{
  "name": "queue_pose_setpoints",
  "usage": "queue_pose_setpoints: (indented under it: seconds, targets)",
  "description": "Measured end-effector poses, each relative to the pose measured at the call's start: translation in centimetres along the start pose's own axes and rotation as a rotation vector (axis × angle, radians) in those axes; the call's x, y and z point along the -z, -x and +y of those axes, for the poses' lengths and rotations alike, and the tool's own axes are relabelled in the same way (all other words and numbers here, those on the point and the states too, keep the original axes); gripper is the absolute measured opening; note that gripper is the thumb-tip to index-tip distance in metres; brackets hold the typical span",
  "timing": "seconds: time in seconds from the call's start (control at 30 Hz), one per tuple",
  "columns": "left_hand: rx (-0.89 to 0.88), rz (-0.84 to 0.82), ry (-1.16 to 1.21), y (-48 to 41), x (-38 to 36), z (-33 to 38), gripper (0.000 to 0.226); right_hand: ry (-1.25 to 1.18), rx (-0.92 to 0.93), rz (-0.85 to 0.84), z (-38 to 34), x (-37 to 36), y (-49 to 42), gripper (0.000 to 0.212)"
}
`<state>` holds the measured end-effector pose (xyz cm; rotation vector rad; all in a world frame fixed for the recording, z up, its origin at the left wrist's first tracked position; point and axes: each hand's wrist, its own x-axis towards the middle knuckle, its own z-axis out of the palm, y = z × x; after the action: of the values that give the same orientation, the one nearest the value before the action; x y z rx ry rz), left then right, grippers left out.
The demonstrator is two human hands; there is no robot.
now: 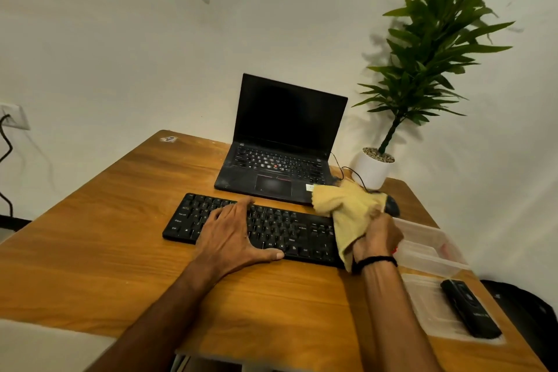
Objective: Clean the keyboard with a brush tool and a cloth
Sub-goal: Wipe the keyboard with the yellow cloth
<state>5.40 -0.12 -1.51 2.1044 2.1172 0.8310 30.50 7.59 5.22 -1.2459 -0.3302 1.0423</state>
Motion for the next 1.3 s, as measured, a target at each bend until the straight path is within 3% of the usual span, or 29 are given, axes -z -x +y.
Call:
queue_pose_setpoints:
  seconds: [0.07,0.17,0.3,0.4,0.47,0.8,0.97,1.1,1.2,1.3]
  targets:
    - [0.007,0.008,-0.003,0.0,0.2,-0.5,0.131,-0.003,0.031,0.179,-0.9,0.9,-0.2,0.016]
    - [0.019,0.019,-0.012,0.2,0.5,-1.0,0.132,0.168,0.236,0.194,-1.1,1.2,0.9,0.029]
    - [-0.014,0.006,-0.066,0.2,0.2,0.1,0.138,0.733,0.659,-0.198,1.9,0.2,3.3,0.021]
    - [-0.012,-0.014,-0.077,-0.1,-0.5,1.0,0.143,1.175,0.707,-0.446,5.7,-1.0,4.6,0.02]
    - [-0.008,-0.013,-0.08,-0.2,-0.7,0.9,0.142,1.359,0.756,-0.513,7.6,-1.2,6.1,0.016]
    - [-0.052,0.022,-0.034,-0.6,-1.0,0.2,0.111,1.483,0.748,-0.496,8.4,-2.1,9.1,0.016]
    - [-0.064,0.046,-0.032,-0.8,-1.0,0.3,0.1,1.405,0.737,-0.495,9.0,-2.4,8.6,0.036]
    - [-0.073,0.033,-0.029,-0.5,-1.1,0.2,0.092,1.399,0.76,-0.558,9.8,-1.7,9.6,0.036]
    - [-0.07,0.026,-0.021,-0.5,-1.0,0.3,0.089,1.393,0.742,-0.5,9.4,-3.3,8.8,0.04]
    - [-0.082,0.042,-0.012,-0.4,-1.2,-0.1,0.065,1.446,0.762,-0.59,9.7,-4.2,10.1,0.043]
